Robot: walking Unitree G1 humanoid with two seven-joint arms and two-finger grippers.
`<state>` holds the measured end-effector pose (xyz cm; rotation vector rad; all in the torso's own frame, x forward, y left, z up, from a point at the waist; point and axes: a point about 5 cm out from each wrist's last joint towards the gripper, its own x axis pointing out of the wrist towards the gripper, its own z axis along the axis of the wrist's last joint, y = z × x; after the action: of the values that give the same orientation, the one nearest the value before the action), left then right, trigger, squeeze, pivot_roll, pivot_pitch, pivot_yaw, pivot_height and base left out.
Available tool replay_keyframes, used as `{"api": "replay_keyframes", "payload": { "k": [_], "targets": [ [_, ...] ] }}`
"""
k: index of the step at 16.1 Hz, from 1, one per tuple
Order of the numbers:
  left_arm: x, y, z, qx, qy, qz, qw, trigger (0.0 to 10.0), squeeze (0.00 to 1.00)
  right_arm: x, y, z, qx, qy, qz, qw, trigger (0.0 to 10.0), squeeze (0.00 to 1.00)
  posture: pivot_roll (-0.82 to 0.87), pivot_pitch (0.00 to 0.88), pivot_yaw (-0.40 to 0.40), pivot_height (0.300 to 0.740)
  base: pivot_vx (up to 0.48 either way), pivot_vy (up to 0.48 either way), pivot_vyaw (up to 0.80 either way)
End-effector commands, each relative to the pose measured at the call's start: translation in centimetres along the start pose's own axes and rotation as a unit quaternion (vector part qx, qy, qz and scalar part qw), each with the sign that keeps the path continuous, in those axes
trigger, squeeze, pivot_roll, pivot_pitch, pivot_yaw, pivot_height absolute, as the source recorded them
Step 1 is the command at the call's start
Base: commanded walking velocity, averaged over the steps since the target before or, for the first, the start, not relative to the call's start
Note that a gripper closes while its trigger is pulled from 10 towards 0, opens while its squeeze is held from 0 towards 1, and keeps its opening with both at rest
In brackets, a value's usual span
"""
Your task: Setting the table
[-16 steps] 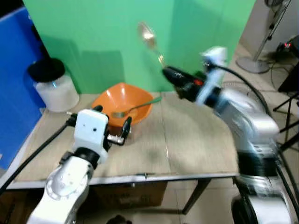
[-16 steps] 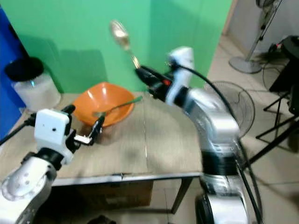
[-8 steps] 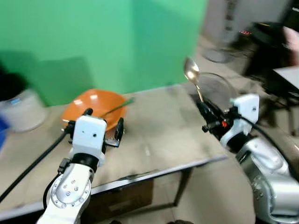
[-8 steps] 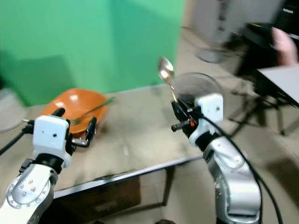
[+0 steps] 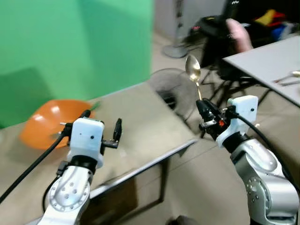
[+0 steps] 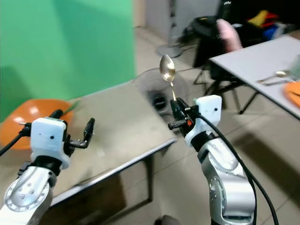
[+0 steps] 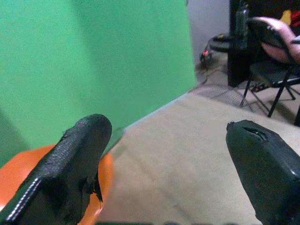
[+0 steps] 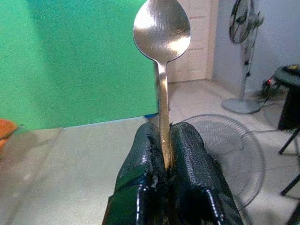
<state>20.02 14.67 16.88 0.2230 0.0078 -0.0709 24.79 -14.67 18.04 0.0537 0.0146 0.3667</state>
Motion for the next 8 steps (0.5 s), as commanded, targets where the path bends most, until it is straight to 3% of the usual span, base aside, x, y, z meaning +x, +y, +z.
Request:
{"api": "replay_keyframes", "payload": {
  "k": [1, 8],
  "targets": [
    [-0.1, 0.1, 0.0, -0.003, -0.001, 0.007, 1.0, 10.0, 0.0, 0.0, 0.0, 0.5, -0.006, -0.013, -0.004, 1.0, 10.0, 0.0, -0.02, 0.0, 0.022, 0.74, 0.0, 0.0, -0.8],
    [0.3, 0.6, -0.7, -0.017, 0.009, 0.023, 1.0, 10.0, 0.0, -0.5, -0.6, -0.5, -0.004, 0.019, -0.047, 0.999, 10.0, 0.0, -0.03, 0.0, 0.033, 0.74, 0.0, 0.0, -0.8]
  ]
}}
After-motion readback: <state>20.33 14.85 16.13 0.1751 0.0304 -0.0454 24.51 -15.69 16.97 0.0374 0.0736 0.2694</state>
